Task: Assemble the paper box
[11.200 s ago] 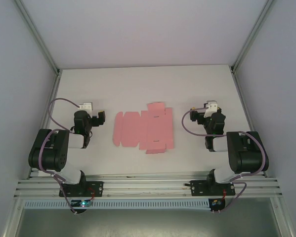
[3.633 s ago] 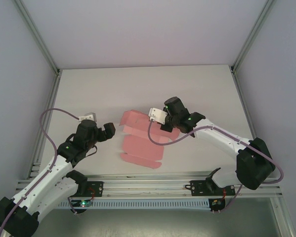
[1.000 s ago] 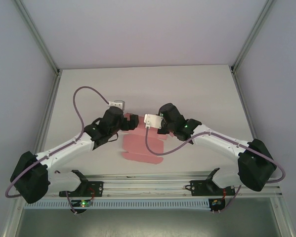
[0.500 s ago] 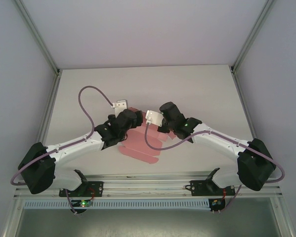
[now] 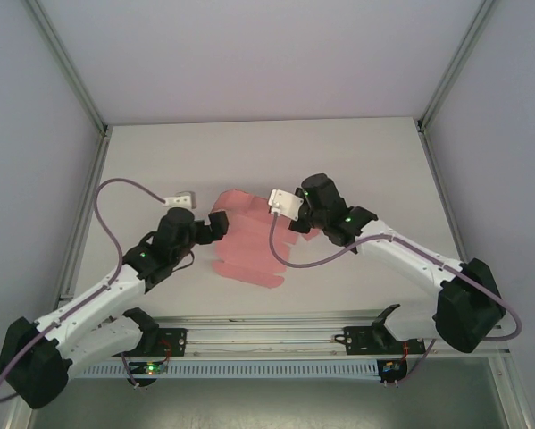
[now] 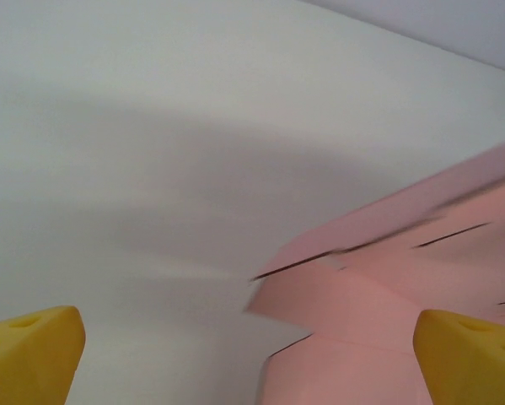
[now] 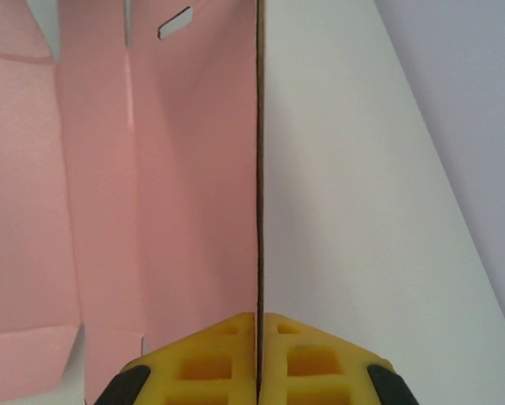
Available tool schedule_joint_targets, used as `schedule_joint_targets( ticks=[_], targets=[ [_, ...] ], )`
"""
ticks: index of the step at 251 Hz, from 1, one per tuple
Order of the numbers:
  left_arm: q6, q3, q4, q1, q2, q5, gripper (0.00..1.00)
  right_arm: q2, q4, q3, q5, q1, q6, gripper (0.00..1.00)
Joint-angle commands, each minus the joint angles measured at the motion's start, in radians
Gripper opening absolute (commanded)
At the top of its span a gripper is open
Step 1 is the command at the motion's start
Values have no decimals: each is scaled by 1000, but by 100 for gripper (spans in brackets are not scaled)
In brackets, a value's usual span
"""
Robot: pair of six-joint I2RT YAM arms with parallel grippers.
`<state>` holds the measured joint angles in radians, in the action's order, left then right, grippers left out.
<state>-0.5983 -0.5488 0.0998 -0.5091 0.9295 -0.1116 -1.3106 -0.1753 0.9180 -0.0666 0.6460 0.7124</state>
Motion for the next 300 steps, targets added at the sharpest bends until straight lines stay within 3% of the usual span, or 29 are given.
schedule_joint_targets(
  ticks=[1, 45, 80, 121, 203, 238, 300],
  targets=[
    [24, 55, -81, 101, -13, 269, 100, 37, 8, -17, -87, -21, -17, 3],
    [6, 146, -295, 218, -5, 482, 100, 40, 0, -19, -127, -41, -30, 3],
    [32, 136, -300, 233, 30, 457, 100, 33, -11, -16, -137, -48, -42, 3],
    [42, 150, -438, 236, 100, 484, 98, 25, -19, -10, -155, -51, -45, 3],
    [34, 165, -605, 239, 206, 506, 47, 14, -38, -1, -161, -57, -65, 3],
    [40, 195, -684, 240, 216, 527, 44, 8, -44, 5, -170, -58, -70, 3],
    [58, 197, -686, 239, 229, 545, 36, 10, -47, 12, -202, -67, -79, 3]
  ],
)
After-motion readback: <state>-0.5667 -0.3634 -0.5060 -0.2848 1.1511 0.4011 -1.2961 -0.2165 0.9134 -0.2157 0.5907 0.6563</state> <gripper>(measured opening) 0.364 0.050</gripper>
